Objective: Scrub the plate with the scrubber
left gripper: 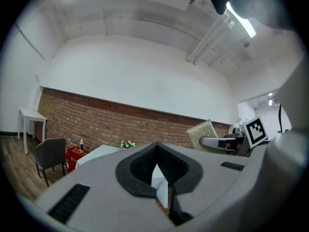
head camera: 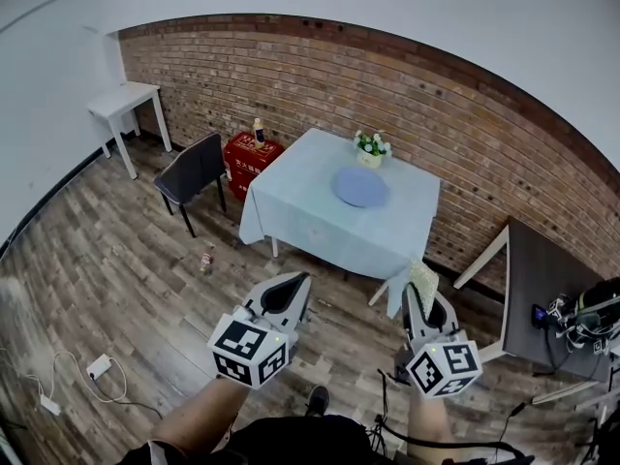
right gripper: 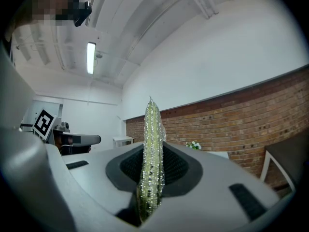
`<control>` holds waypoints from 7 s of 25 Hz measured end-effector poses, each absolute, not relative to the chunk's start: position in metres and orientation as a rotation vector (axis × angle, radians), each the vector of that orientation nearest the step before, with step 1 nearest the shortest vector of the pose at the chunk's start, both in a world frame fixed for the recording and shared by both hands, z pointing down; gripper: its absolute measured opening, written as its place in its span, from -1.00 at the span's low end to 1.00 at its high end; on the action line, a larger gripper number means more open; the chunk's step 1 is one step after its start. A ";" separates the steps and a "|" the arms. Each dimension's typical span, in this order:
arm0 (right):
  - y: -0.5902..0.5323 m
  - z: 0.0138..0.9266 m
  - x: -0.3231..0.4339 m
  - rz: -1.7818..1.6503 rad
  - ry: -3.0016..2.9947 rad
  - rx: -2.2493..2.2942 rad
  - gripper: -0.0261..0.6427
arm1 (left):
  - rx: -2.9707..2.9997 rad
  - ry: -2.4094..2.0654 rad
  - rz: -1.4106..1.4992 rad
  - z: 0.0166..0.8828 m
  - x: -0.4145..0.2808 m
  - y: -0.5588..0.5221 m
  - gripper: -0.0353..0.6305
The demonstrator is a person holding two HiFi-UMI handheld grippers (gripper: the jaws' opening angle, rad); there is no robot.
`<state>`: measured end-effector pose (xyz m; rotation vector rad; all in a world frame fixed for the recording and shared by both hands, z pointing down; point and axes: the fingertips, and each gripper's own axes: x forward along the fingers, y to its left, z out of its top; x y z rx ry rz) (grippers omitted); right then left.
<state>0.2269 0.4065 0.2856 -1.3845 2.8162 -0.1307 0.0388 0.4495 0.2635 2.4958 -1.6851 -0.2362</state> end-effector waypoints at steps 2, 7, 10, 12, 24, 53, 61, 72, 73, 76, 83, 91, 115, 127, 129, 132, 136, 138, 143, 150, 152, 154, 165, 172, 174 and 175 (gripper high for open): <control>0.390 0.285 0.230 -0.113 2.827 -1.385 -0.73 | 2.487 -1.685 -0.222 0.266 0.045 0.433 -0.86; 0.358 0.287 0.239 -0.143 2.837 -1.347 -0.73 | 2.473 -1.705 -0.192 0.265 0.058 0.399 -0.86; 0.340 0.288 0.248 -0.151 2.836 -1.329 -0.73 | 2.466 -1.714 -0.176 0.263 0.066 0.379 -0.86; 0.329 0.292 0.254 -0.158 2.841 -1.320 -0.73 | 2.465 -1.721 -0.159 0.263 0.073 0.368 -0.86; 0.279 0.291 0.280 0.050 2.917 -1.323 -0.73 | 2.476 -1.699 -0.090 0.273 0.119 0.318 -0.86; 0.109 0.297 0.189 0.008 2.922 -1.431 -0.73 | 2.479 -1.613 -0.211 0.280 0.009 0.133 -0.86; 0.054 0.302 0.156 -0.025 2.907 -1.512 -0.73 | 2.480 -1.583 -0.221 0.284 -0.036 0.077 -0.86; -0.005 0.313 0.103 -0.039 2.924 -1.591 -0.73 | 2.489 -1.513 -0.238 0.298 -0.087 0.012 -0.86; -0.010 0.314 0.100 -0.045 2.922 -1.596 -0.73 | 2.490 -1.509 -0.237 0.299 -0.090 0.007 -0.86; -0.024 0.318 0.096 -0.055 2.930 -1.619 -0.73 | 2.492 -1.500 -0.229 0.305 -0.095 -0.009 -0.86; -0.068 0.336 0.107 -0.079 2.959 -1.668 -0.73 | 2.446 -1.501 -0.173 0.329 -0.090 -0.047 -0.86; -0.122 0.352 0.123 -0.158 3.007 -1.584 -0.73 | 2.365 -1.656 -0.109 0.340 -0.081 -0.097 -0.86; -0.241 0.437 0.159 -0.346 3.207 -1.345 -0.73 | 2.261 -1.719 0.245 0.415 -0.025 -0.189 -0.86; -0.268 0.520 0.130 -0.567 3.286 -1.550 -0.73 | 2.194 -1.448 0.273 0.512 -0.053 -0.232 -0.86; -0.274 0.535 0.120 -0.606 3.297 -1.580 -0.73 | 2.208 -1.414 0.284 0.521 -0.056 -0.243 -0.86; -0.271 0.558 0.106 -0.685 3.313 -1.617 -0.73 | 2.230 -1.334 0.327 0.541 -0.051 -0.245 -0.86; -0.274 0.585 0.098 -0.767 3.332 -1.701 -0.73 | 2.236 -1.239 0.405 0.572 -0.043 -0.244 -0.85; -0.275 0.598 0.095 -0.811 3.335 -1.745 -0.73 | 2.248 -1.193 0.426 0.584 -0.038 -0.243 -0.85; -0.275 0.625 0.089 -0.887 3.333 -1.872 -0.73 | 2.275 -1.102 0.491 0.605 -0.030 -0.238 -0.85; -0.273 0.648 0.071 -0.939 3.329 -1.985 -0.73 | 2.293 -1.018 0.513 0.625 -0.029 -0.227 -0.85; -0.275 0.649 0.067 -0.952 3.313 -2.005 -0.73 | 2.303 -1.002 0.506 0.626 -0.029 -0.227 -0.85; -0.277 0.650 0.064 -0.957 3.311 -2.021 -0.72 | 2.316 -1.002 0.503 0.626 -0.028 -0.229 -0.85; -0.271 0.658 0.030 -0.999 3.392 -1.977 -0.72 | 2.331 -0.972 0.478 0.626 -0.034 -0.229 -0.85; -0.262 0.662 0.017 -1.018 3.462 -1.913 -0.72 | 2.321 -0.976 0.446 0.624 -0.037 -0.224 -0.85; -0.260 0.663 0.015 -1.019 3.486 -1.886 -0.72 | 2.317 -0.988 0.439 0.623 -0.039 -0.222 -0.85; -0.259 0.663 0.014 -1.024 3.500 -1.866 -0.72 | 2.314 -0.993 0.437 0.623 -0.041 -0.221 -0.85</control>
